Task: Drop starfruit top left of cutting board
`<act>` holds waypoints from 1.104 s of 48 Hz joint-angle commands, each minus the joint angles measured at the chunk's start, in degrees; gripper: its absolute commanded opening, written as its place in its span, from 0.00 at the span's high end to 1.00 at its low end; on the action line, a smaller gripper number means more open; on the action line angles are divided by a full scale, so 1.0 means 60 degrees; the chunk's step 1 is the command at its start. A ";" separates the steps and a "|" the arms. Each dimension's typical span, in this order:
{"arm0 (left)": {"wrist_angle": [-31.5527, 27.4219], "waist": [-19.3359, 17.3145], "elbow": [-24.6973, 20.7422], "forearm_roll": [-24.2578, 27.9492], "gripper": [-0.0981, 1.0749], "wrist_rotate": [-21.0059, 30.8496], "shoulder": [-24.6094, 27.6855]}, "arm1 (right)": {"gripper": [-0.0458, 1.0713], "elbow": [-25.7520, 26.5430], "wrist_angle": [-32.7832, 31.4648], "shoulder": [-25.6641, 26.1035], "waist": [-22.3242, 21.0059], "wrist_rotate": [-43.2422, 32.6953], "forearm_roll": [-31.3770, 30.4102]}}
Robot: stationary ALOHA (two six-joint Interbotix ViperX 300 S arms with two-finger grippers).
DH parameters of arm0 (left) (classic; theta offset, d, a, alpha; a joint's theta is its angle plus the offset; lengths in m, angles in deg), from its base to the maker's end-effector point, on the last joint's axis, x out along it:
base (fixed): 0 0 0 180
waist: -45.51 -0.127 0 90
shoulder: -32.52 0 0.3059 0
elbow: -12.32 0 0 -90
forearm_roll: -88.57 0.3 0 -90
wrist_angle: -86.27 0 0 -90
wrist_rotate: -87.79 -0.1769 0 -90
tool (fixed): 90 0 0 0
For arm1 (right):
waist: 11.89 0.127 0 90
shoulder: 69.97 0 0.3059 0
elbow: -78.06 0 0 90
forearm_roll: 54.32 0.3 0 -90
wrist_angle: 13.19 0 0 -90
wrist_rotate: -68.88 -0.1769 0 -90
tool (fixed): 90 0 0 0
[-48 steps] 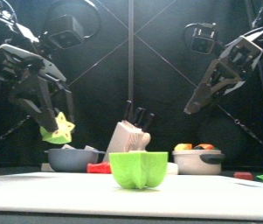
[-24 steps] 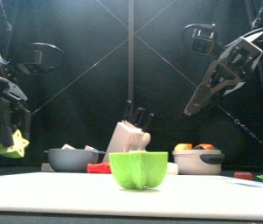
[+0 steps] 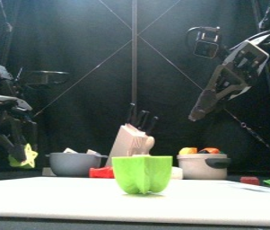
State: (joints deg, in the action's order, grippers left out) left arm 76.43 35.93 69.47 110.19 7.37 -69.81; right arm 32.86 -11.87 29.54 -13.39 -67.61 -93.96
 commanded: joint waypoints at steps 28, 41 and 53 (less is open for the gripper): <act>0.0322 -0.0132 -0.0059 -0.0908 0.10 0.0000 0.0381 | 0.17 0.0176 0.0059 0.0088 -0.0029 0.0029 -0.0015; 0.0322 -0.0088 -0.0103 -0.0937 0.10 0.0000 0.0029 | 0.17 0.0161 0.0059 0.0088 -0.0029 0.0029 -0.0015; 0.0308 -0.0117 -0.0088 -0.0923 0.10 -0.0015 -0.0615 | 0.17 0.0161 0.0059 0.0088 -0.0029 0.0029 -0.0015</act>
State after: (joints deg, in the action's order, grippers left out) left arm 78.10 35.40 70.09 104.56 7.37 -72.27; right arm 32.86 -11.87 29.46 -13.39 -67.53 -94.05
